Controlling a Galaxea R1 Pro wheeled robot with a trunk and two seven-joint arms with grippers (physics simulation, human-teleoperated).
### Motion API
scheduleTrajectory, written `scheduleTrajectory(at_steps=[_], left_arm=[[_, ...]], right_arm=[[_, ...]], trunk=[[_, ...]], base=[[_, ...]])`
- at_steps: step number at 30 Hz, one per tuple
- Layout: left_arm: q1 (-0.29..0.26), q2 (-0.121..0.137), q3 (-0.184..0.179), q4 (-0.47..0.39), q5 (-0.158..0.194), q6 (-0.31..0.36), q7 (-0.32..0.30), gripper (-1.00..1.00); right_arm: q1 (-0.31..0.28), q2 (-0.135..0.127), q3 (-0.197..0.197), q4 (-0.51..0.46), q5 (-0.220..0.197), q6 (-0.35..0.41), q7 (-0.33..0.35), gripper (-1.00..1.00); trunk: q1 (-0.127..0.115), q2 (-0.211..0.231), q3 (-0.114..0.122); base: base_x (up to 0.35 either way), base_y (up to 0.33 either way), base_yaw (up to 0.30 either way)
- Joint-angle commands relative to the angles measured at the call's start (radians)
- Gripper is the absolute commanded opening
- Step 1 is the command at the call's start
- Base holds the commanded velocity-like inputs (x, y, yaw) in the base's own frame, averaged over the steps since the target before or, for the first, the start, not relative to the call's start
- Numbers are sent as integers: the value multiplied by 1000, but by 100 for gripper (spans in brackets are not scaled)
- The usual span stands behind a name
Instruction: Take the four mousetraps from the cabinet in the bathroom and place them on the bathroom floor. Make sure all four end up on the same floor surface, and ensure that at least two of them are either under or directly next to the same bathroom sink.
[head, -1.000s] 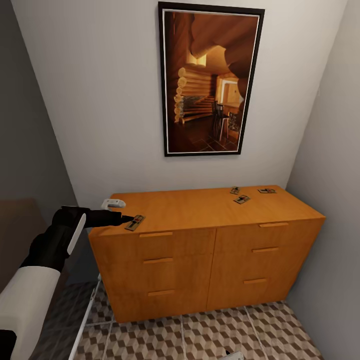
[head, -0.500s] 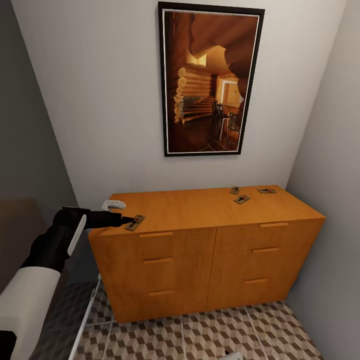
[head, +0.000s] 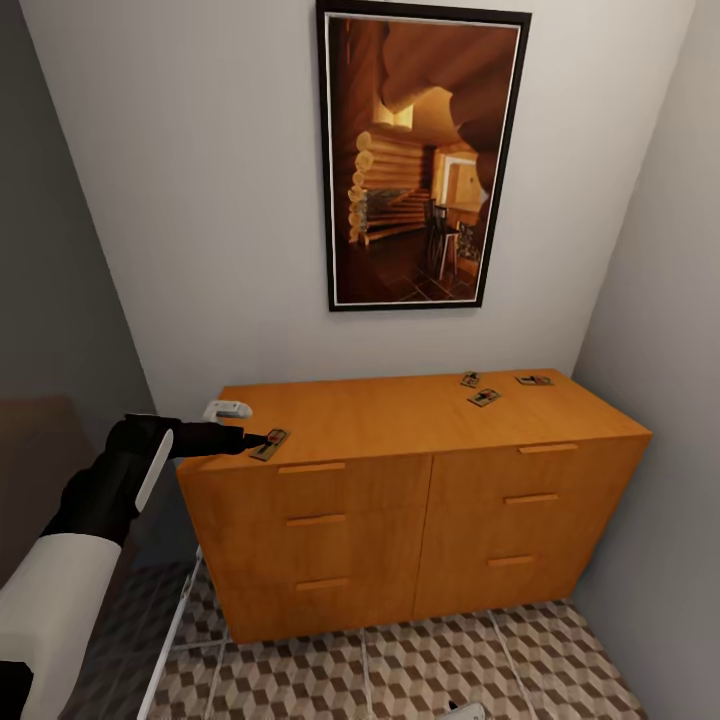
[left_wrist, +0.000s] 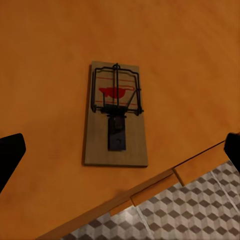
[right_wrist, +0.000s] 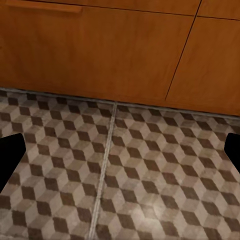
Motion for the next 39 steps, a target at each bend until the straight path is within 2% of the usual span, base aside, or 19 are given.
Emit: scheduleTrajectory(at_steps=[1, 21, 39], left_arm=[[-1, 1, -1, -1, -1, 4, -3, 100], [-1, -1, -2, 0, -1, 4, -3, 100], [-1, -1, -18, 0, -1, 4, -3, 100]], right_arm=[[-1, 0, 4, 1, 7, -2, -10, 100], [-1, 0, 4, 1, 7, -2, -11, 100], [-1, 0, 5, 1, 8, -3, -12, 100]], trunk=[[0, -1, -2], [0, -1, -31], [0, -1, -34]], base=[[0, 0, 0], [10, 0, 0], [80, 0, 0]])
